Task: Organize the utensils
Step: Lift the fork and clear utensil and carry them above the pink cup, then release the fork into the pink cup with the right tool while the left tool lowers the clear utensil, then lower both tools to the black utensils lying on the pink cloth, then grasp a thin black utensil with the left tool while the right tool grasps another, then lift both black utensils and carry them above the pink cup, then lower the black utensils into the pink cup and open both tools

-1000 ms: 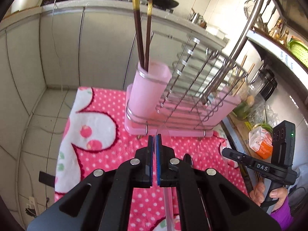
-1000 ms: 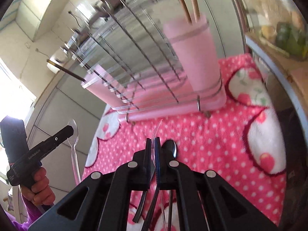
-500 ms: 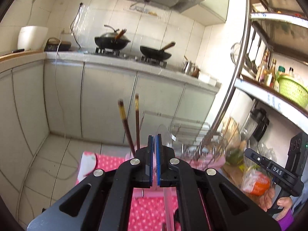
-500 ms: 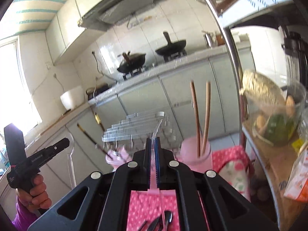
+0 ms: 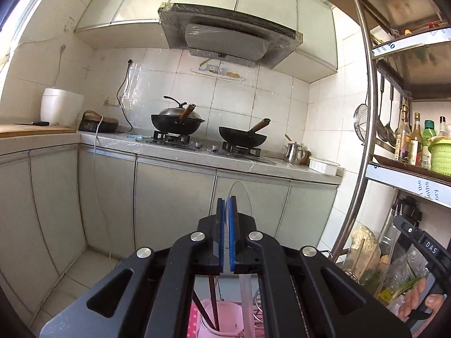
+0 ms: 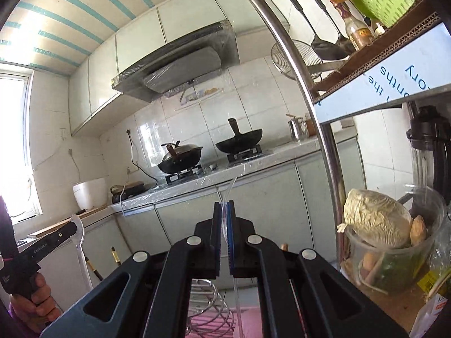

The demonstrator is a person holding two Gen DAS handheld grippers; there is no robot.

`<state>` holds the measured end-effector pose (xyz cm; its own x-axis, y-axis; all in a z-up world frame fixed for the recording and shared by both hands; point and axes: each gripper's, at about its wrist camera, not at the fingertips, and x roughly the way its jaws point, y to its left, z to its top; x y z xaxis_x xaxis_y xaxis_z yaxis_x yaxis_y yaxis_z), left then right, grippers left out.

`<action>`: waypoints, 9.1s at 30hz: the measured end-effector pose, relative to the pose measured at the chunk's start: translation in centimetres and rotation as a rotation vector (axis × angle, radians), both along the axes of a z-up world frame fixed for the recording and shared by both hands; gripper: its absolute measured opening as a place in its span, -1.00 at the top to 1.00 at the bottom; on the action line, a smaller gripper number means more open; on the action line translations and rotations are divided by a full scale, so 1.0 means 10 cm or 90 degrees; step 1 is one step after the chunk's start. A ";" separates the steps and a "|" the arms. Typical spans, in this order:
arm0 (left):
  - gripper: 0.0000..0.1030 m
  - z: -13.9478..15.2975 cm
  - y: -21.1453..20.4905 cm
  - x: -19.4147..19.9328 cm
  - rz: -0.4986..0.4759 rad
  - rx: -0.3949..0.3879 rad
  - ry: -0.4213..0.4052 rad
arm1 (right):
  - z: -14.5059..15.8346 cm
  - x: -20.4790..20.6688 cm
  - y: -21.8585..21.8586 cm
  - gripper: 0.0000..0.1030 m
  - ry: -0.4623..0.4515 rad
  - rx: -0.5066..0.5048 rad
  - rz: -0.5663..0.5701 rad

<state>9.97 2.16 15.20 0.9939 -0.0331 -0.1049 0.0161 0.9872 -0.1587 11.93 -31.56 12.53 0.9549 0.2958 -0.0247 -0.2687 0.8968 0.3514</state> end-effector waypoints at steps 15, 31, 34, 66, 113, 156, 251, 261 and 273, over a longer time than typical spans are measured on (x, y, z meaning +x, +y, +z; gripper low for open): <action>0.97 -0.38 -0.06 0.34 0.033 0.064 -0.042 | -0.35 0.34 0.16 0.94 0.006 -0.023 -0.019; 0.97 -0.80 -0.02 0.18 -0.007 0.062 0.003 | -0.90 0.17 0.09 0.94 0.107 -0.010 -0.018; 0.97 -0.90 0.01 0.09 -0.015 0.050 0.017 | -0.97 0.15 0.07 0.94 0.124 -0.004 -0.018; 0.22 -1.20 0.32 0.03 -0.030 -0.049 0.154 | -1.13 -0.04 -0.07 0.20 0.210 0.017 -0.004; 0.89 -2.56 -0.63 -0.03 -0.200 0.067 0.719 | -2.28 -0.55 0.62 0.76 0.667 -0.032 0.264; 0.88 -2.62 -0.54 -0.03 -0.155 0.049 0.676 | -2.46 -0.22 0.76 0.86 0.687 -0.155 0.158; 0.89 -0.71 0.15 0.22 -0.095 -0.017 0.184 | -0.90 -0.10 0.36 0.87 0.067 -0.125 -0.058; 0.89 -0.99 0.13 0.25 -0.094 -0.015 0.230 | -1.11 -0.07 0.29 0.87 0.134 -0.113 -0.049; 0.40 -0.94 0.14 0.12 -0.081 -0.005 0.212 | -0.99 -0.13 0.21 0.35 0.150 -0.101 -0.039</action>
